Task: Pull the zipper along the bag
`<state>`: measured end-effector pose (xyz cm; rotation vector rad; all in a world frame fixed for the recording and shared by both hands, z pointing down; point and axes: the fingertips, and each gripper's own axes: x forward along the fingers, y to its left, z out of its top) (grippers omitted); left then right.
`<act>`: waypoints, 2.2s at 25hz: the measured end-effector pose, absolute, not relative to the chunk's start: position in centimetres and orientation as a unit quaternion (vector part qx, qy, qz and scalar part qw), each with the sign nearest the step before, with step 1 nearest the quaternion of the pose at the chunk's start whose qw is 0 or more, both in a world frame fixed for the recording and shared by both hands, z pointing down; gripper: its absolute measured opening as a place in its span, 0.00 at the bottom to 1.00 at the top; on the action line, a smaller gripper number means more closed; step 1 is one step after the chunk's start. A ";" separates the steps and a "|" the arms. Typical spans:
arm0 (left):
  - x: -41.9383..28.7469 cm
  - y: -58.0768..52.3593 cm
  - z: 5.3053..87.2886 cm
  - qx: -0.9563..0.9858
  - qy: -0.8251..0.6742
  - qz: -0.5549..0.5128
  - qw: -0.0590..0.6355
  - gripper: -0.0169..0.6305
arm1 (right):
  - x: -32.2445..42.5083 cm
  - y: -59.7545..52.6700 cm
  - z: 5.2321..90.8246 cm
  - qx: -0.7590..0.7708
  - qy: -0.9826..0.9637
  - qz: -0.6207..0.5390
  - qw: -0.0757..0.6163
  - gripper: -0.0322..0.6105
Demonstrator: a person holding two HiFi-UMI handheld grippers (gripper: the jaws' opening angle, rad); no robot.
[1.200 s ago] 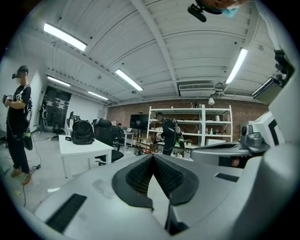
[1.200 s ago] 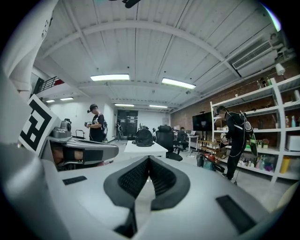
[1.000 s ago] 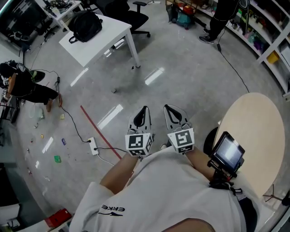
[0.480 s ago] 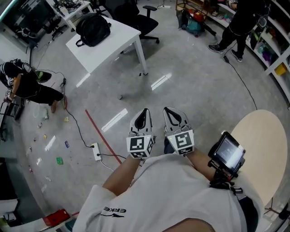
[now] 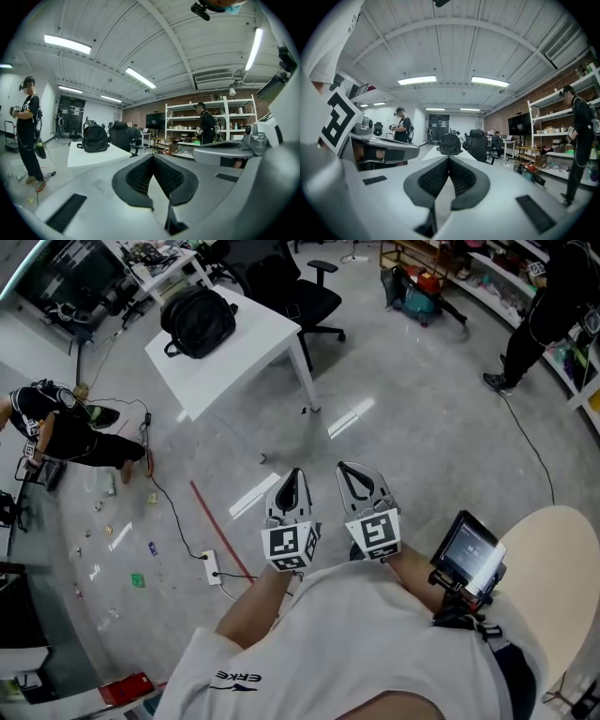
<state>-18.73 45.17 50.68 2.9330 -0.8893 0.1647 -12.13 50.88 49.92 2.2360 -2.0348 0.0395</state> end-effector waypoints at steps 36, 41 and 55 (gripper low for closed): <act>-10.1 17.1 48.4 0.938 -0.344 0.024 0.024 0.03 | -2.0 23.5 49.4 0.709 -0.702 0.011 0.072 0.04; -10.1 12.2 48.4 0.939 -0.341 0.018 0.027 0.03 | -2.1 18.3 49.2 0.708 -0.702 0.010 0.078 0.04; -8.8 2.7 48.2 0.938 -0.346 0.015 0.024 0.03 | -1.0 8.7 49.8 0.702 -0.706 0.012 0.094 0.04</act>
